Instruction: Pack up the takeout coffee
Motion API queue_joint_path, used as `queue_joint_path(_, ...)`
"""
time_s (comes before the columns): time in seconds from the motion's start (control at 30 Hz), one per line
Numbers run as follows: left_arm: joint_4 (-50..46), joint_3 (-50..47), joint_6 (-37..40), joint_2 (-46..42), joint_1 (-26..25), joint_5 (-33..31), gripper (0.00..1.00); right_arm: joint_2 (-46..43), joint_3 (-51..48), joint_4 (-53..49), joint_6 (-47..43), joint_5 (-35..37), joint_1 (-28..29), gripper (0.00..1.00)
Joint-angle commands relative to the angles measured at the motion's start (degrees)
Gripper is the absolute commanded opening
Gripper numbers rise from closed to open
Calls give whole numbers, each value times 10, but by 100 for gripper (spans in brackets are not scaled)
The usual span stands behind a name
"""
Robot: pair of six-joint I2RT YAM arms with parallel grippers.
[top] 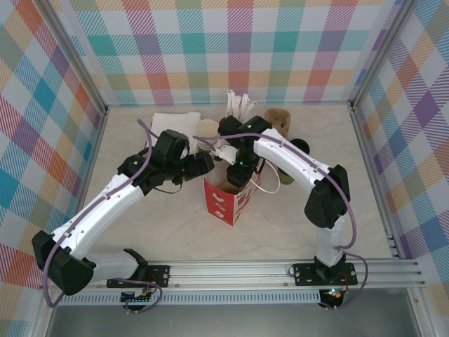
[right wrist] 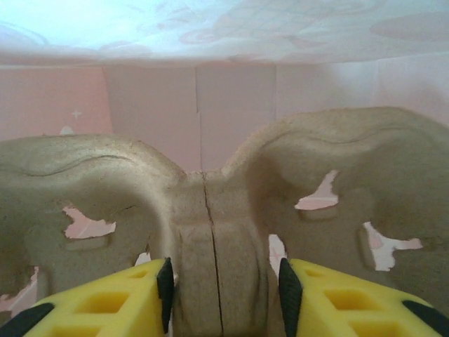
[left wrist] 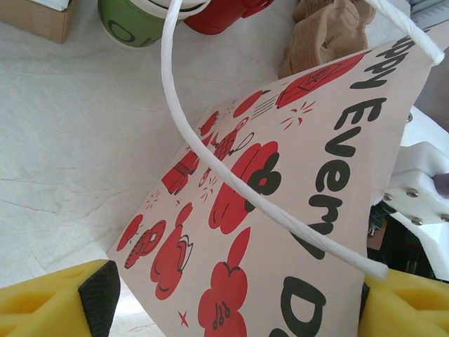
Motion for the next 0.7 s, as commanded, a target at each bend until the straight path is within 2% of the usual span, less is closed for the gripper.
queue_joint_path(0.0, -6, 16, 9, 1, 6, 7, 79, 0, 16, -19, -5, -11, 3, 50)
queue_joint_path(0.2, -5, 17, 9, 0, 5, 10, 79, -5, 33, -18, -3, -11, 3, 61)
queue_joint_path(0.67, -1, 16, 8, -1, 5, 17, 80, -39, 79, -6, 23, -4, -2, 78)
